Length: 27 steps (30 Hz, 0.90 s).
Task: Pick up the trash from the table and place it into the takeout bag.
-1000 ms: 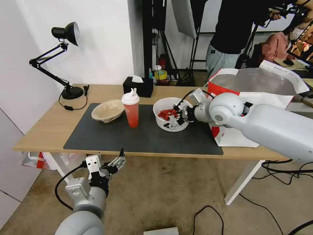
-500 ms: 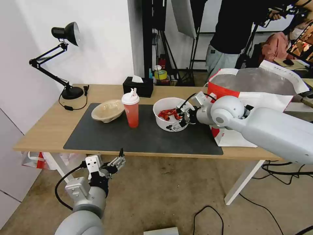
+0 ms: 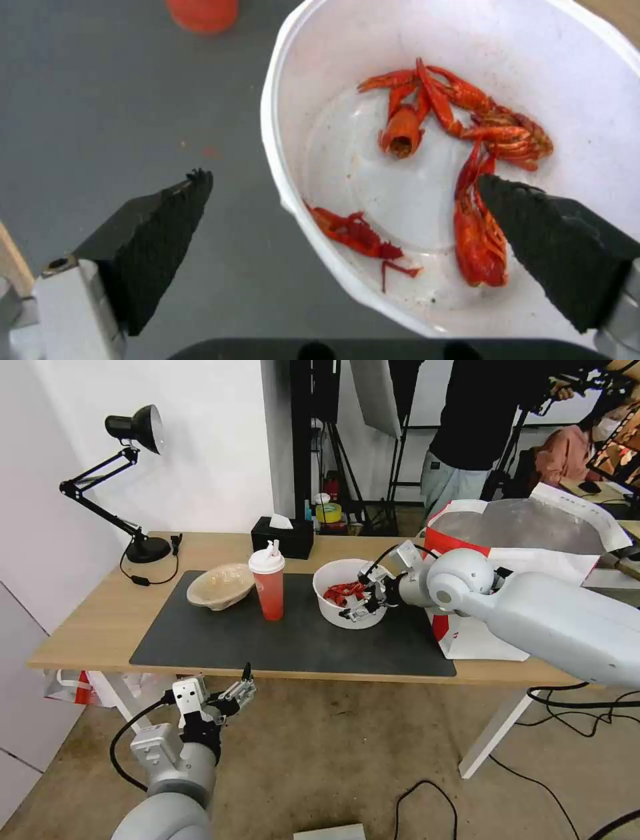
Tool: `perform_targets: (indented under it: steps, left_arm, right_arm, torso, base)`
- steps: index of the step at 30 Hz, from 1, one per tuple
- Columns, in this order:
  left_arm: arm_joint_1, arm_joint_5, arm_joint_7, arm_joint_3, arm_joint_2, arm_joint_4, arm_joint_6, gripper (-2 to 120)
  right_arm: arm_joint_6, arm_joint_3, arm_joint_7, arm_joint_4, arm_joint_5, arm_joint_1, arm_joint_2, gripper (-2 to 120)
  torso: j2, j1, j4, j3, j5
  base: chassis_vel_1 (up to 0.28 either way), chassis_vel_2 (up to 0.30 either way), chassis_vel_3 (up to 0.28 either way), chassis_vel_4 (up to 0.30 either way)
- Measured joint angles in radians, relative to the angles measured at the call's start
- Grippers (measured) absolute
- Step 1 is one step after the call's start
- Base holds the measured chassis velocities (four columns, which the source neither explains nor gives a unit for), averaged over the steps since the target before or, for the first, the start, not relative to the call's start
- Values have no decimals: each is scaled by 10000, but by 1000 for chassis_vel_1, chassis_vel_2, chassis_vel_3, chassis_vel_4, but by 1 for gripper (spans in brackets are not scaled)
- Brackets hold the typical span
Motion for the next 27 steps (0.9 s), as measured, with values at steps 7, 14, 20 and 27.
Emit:
perform_targets:
  steps: [7,14,20,27]
  left_arm:
    - [30,25,0,-8,-40,-17,-28,100]
    - [0,26,0,-25,-40,-50,-44,100]
    - [-68,8,1,-34,-36,-31,-63,100]
    - [-156,-81,-7,-31,-27,-4,-65,100]
  right_arm:
    - [0,-90,-15,-213,-11,63,196,100]
    - [0,-144,-23,-387,-45,113,405,100]
    - [0,-206,-8,-453,-60,113,573,100]
    - [0,-315,-15,-457,-83,131,619,100]
  torso:
    - [0,0,0,0,0]
    - [0,0,0,0,0]
    - [0,0,1,0,0]
    - [0,0,0,0,0]
  base:
    - [0,0,0,0]
    - [0,0,0,0]
    - [0,0,0,0]
    - [0,0,0,0]
